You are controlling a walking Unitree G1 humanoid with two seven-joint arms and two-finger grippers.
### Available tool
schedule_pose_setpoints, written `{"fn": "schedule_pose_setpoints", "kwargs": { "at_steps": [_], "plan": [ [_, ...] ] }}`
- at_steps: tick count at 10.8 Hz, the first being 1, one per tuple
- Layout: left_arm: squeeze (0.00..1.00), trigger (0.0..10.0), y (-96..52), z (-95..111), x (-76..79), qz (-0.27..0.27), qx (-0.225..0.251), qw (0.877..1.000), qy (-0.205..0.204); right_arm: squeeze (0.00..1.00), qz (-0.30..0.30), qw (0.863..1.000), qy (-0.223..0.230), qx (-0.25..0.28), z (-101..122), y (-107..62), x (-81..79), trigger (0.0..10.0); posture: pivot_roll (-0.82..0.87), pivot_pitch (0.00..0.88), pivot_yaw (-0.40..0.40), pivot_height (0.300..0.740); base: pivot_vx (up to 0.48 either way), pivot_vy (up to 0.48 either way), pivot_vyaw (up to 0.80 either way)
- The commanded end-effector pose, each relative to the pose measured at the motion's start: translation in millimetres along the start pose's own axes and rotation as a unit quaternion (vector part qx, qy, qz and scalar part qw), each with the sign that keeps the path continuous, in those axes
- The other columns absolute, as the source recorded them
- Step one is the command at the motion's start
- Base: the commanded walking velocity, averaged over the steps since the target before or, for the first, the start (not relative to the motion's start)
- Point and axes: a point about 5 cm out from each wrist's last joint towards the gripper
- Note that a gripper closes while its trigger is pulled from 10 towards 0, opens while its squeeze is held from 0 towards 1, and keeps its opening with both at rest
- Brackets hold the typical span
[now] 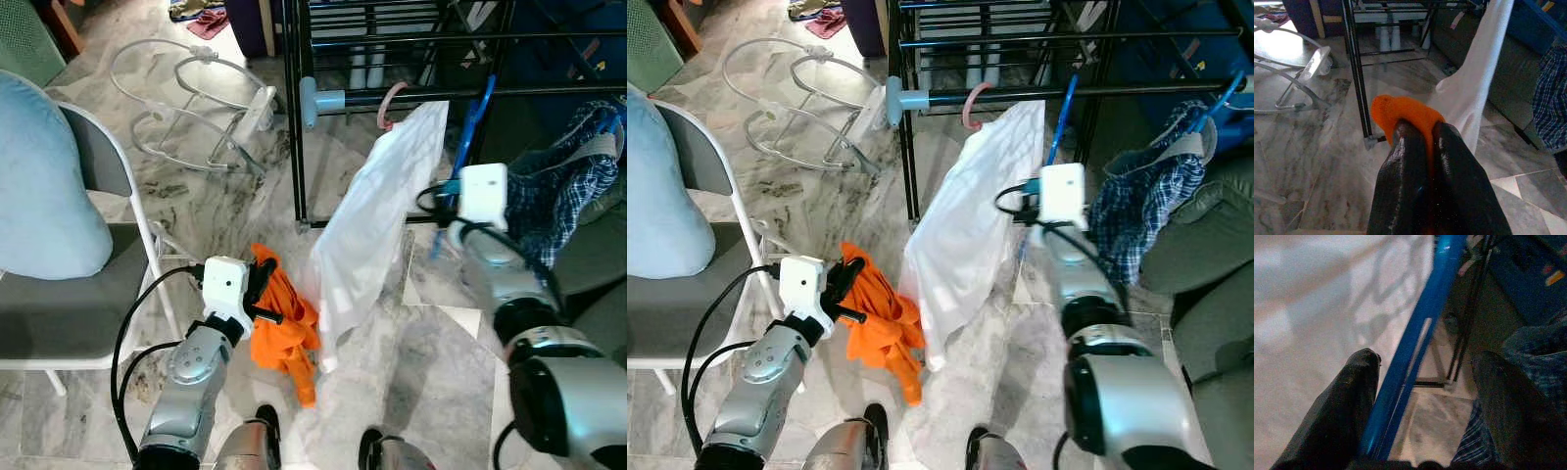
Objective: Hang hanger
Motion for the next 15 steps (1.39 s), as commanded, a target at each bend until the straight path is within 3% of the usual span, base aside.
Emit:
{"fn": "schedule_pose_setpoints", "kwargs": {
  "at_steps": [1,5,7,8,12,15],
  "plan": [
    [0.00,10.0,-0.6,-3,1.4,-0.008,-0.009,1.000,0.004,0.00,-0.011,1.000,-0.001,-0.004,-6,-2.3,5.7,10.0,0.07,0.226,0.068,0.740,0.000,0.000,0.00],
    [0.00,10.0,2.2,-3,4.2,-0.011,-0.009,1.000,0.002,0.00,-0.032,0.999,-0.013,0.004,-6,-4.7,27.0,10.0,0.06,0.226,0.067,0.740,0.000,0.000,0.00],
    [0.00,10.0,2.3,-4,5.2,-0.012,-0.009,1.000,0.001,0.00,-0.012,1.000,-0.021,0.013,2,-2.5,25.2,10.0,0.06,0.226,0.066,0.740,0.000,0.000,0.00],
    [0.00,10.0,1.9,-4,5.6,-0.012,-0.009,1.000,0.001,1.00,-0.015,0.999,-0.018,0.026,11,0.1,26.4,10.0,0.06,0.227,0.062,0.740,0.000,0.000,0.00],
    [0.00,10.0,-1.5,-5,2.8,-0.001,-0.011,1.000,0.001,1.00,-0.013,0.999,-0.041,0.031,1,-6.7,32.5,10.0,0.07,0.232,0.055,0.740,0.000,0.000,0.00],
    [0.00,10.0,1.1,-5,5.2,-0.009,-0.012,1.000,0.000,1.00,0.032,0.996,-0.018,0.083,6,-12.9,29.4,10.0,0.05,0.234,0.065,0.740,0.000,0.000,0.00]
  ]
}}
Point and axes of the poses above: a point about 5 cm out from each wrist's last joint towards the gripper, its own y axis pointing out of the wrist towards the gripper, its own z axis along the axis of the wrist's last joint, x = y × z, and after that the axes turned 6 degrees about y, right-handed
